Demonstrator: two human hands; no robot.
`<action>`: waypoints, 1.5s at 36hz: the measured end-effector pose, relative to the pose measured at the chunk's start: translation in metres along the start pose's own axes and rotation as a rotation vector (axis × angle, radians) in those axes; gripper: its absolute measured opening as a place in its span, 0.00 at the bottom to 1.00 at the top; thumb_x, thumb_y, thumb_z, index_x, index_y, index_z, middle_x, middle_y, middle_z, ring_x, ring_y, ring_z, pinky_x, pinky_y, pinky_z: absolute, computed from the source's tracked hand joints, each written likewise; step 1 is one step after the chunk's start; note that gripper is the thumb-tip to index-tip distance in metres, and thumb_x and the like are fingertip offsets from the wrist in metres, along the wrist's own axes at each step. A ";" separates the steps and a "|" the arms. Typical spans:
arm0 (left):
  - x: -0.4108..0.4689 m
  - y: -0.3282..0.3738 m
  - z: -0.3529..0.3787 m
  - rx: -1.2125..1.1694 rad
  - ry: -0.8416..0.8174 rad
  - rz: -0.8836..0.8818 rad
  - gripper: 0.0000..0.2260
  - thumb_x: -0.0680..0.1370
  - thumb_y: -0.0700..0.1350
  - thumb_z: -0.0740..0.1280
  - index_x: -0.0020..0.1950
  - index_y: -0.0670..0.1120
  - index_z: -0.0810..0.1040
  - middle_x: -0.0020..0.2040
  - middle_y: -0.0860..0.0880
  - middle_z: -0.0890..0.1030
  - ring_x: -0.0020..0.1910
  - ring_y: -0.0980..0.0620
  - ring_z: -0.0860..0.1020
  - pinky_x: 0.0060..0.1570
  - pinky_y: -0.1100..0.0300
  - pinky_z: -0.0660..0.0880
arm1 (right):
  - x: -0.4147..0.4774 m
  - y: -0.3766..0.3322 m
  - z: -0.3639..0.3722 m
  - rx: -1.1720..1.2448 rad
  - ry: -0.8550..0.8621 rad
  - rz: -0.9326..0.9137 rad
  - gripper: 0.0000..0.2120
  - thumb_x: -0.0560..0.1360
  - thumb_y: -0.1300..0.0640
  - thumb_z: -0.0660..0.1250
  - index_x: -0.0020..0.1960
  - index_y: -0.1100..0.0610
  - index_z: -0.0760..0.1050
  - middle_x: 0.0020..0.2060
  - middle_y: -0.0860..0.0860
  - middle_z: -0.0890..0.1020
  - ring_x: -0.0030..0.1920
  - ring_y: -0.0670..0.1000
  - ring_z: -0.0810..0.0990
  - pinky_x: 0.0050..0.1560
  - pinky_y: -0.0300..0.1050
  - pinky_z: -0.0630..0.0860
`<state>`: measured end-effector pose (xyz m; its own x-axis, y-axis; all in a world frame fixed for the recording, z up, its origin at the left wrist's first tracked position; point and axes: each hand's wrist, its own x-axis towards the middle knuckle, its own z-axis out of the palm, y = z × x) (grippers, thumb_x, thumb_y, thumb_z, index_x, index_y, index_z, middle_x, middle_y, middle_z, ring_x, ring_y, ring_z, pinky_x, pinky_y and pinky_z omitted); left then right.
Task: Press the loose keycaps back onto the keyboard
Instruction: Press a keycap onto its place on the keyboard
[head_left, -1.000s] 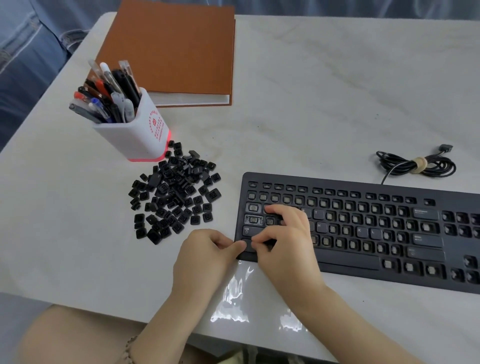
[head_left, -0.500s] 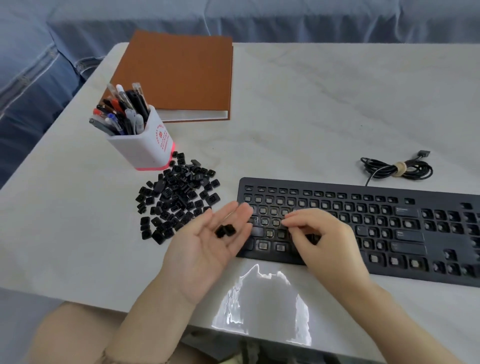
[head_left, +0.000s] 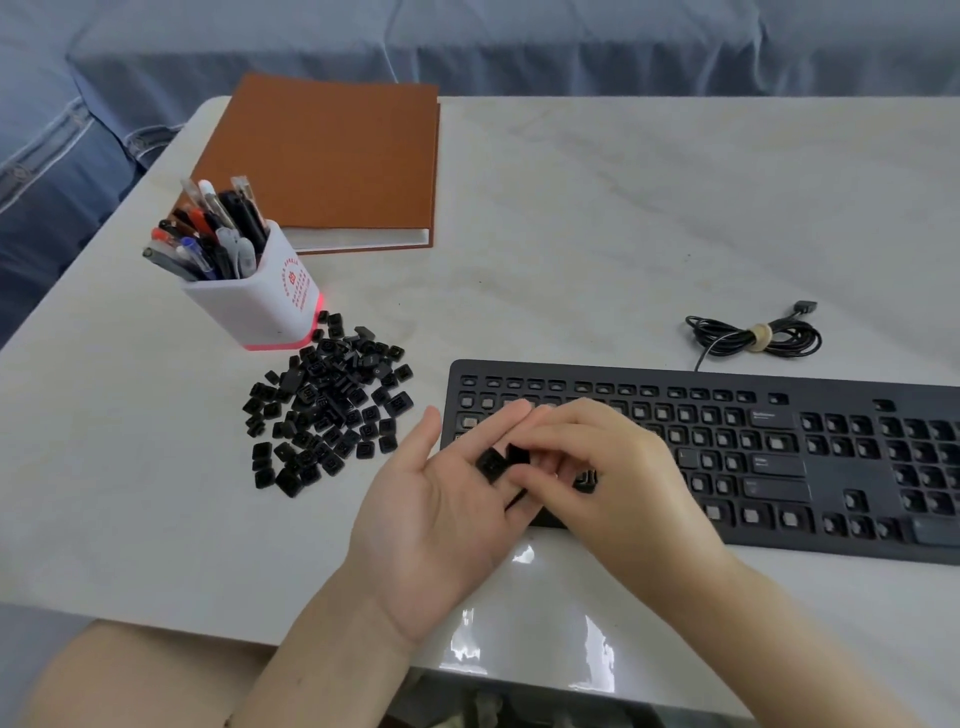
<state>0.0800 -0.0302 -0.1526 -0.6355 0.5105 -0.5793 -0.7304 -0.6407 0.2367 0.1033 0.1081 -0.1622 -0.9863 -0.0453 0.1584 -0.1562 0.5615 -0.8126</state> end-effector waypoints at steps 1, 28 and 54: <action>0.001 -0.001 0.001 -0.002 0.003 -0.004 0.27 0.75 0.54 0.57 0.60 0.34 0.78 0.60 0.35 0.78 0.57 0.38 0.79 0.57 0.43 0.74 | -0.001 0.000 -0.002 0.019 0.012 0.030 0.06 0.69 0.58 0.69 0.44 0.50 0.82 0.39 0.42 0.79 0.42 0.41 0.76 0.44 0.28 0.71; 0.011 -0.019 0.000 0.368 0.140 0.247 0.22 0.63 0.29 0.65 0.56 0.39 0.76 0.52 0.42 0.83 0.53 0.49 0.82 0.52 0.62 0.77 | -0.019 0.004 -0.040 1.311 0.131 0.756 0.12 0.63 0.65 0.65 0.45 0.65 0.80 0.37 0.61 0.83 0.36 0.51 0.84 0.34 0.35 0.78; 0.045 -0.062 0.026 0.924 0.241 0.230 0.07 0.81 0.40 0.59 0.51 0.41 0.76 0.34 0.47 0.83 0.22 0.58 0.66 0.23 0.68 0.64 | -0.048 0.051 -0.068 0.737 0.327 0.684 0.12 0.65 0.74 0.71 0.43 0.60 0.80 0.28 0.50 0.80 0.31 0.50 0.82 0.36 0.39 0.80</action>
<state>0.0899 0.0479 -0.1732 -0.7934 0.2335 -0.5622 -0.5690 0.0435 0.8212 0.1462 0.1952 -0.1734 -0.8316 0.3772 -0.4078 0.3263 -0.2623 -0.9081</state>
